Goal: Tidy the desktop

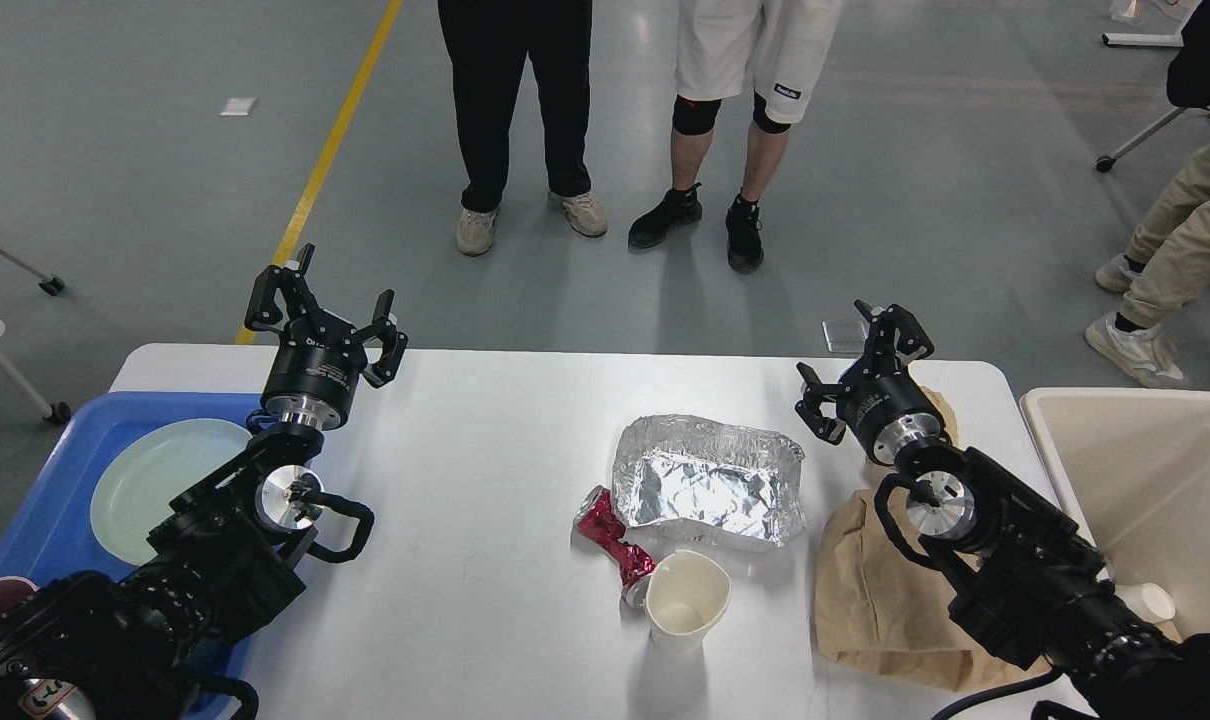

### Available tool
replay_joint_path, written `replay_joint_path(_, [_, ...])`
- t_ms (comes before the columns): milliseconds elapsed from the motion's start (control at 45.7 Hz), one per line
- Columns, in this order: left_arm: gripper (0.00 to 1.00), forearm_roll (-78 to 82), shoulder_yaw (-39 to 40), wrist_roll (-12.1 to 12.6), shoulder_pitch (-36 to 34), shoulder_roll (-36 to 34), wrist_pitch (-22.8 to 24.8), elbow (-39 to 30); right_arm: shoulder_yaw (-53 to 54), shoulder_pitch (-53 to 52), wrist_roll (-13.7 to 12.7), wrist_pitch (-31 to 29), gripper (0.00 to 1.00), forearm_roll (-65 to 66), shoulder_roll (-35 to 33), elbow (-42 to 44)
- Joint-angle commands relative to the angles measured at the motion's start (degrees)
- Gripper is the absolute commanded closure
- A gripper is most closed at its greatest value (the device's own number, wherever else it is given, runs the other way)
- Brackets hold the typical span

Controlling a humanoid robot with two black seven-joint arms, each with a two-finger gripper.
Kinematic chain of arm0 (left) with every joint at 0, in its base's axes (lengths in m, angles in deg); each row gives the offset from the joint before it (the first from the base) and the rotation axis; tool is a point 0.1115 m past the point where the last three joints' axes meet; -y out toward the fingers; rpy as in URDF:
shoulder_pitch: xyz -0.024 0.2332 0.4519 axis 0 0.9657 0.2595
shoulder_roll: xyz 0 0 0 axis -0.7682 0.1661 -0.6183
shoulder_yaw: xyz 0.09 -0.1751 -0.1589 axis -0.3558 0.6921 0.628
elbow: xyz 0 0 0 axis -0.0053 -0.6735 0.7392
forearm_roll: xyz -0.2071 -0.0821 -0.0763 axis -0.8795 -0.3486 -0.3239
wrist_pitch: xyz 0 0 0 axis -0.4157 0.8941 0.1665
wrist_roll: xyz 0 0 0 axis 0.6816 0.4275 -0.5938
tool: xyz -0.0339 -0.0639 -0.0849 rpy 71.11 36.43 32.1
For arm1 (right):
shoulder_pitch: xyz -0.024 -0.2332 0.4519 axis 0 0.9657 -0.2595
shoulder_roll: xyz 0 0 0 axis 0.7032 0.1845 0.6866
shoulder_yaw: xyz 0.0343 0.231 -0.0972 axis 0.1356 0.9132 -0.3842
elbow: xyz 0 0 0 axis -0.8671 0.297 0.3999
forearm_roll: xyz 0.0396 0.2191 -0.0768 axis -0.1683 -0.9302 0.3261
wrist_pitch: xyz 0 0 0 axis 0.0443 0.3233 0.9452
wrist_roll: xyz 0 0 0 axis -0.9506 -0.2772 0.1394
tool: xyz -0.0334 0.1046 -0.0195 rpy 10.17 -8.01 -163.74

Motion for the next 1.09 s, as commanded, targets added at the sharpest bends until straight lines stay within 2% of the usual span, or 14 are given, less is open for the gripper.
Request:
replay_joint_path(0, [0.03,-0.01,0.00,-0.07,-0.02,0.00,0.00,-0.05,-0.01,0.00,0.00,0.00,0.00,0.00,0.00,0.00])
replay_joint_path(482, [0.03,-0.01,0.00,-0.07,-0.02,0.00,0.00,0.04,0.61,-0.88,-0.44,0.79,0.00,-0.35,0.09,0.26])
replay_joint_path(788, [0.03,-0.01,0.00,-0.07,-0.02,0.00,0.00,-0.05,1.58,-5.54,-0.44,0.79,0.00,-11.24,-2.19,0.09])
replay_joint_path(1073, [0.03,-0.01,0.00,0.02,-0.02,0.00,0.00,0.04,1.66,-5.54,-0.44,0.97,0.00,-11.78,-1.93,0.26])
